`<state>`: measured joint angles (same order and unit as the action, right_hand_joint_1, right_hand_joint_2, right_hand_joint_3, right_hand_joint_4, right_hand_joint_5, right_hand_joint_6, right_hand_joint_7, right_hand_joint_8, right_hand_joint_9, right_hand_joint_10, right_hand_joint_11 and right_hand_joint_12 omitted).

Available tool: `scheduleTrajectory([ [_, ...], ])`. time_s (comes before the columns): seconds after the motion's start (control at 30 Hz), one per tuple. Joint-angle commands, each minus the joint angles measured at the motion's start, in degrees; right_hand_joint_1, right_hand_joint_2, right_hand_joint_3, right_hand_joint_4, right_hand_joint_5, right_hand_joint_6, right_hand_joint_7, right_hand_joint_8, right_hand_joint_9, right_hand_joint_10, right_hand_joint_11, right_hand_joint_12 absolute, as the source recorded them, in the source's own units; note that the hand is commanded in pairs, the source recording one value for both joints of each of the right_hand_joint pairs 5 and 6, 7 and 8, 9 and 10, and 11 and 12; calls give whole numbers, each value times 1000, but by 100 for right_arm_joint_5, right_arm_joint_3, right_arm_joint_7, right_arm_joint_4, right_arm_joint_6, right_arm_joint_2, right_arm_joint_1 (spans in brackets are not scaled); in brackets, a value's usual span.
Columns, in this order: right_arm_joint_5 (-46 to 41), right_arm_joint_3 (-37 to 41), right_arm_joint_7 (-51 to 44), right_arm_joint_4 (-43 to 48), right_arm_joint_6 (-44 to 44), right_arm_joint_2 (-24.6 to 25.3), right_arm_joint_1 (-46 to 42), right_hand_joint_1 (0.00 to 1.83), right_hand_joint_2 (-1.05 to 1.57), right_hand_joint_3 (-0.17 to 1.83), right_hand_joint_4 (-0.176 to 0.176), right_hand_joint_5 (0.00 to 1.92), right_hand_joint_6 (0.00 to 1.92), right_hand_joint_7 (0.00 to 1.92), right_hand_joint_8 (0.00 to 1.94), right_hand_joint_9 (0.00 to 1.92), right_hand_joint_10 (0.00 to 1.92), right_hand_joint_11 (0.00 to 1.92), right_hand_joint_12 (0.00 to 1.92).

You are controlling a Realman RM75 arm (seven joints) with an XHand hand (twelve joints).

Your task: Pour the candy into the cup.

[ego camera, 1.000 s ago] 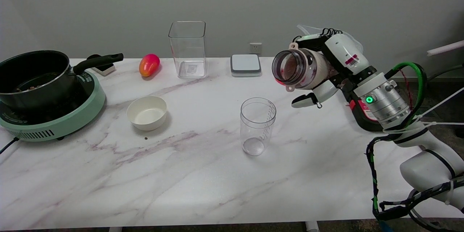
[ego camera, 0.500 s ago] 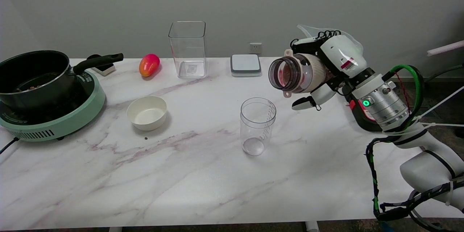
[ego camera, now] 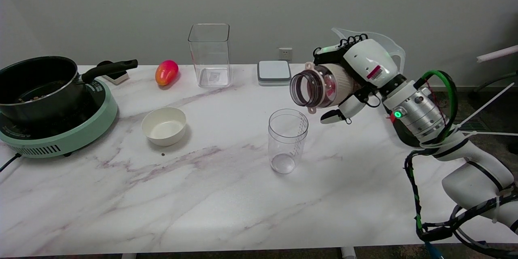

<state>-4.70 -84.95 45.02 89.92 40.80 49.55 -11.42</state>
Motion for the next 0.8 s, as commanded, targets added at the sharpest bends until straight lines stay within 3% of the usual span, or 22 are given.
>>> scheduleTrajectory([
  [0.03,574,-91,-106,44,-297,-69,172,1450,1303,385,0,1757,1757,1811,1811,1571,1571,1385,1385],
  [0.8,1418,332,-114,153,-267,-27,53,1441,1305,376,0,1790,1790,1814,1814,1568,1568,1373,1373],
])
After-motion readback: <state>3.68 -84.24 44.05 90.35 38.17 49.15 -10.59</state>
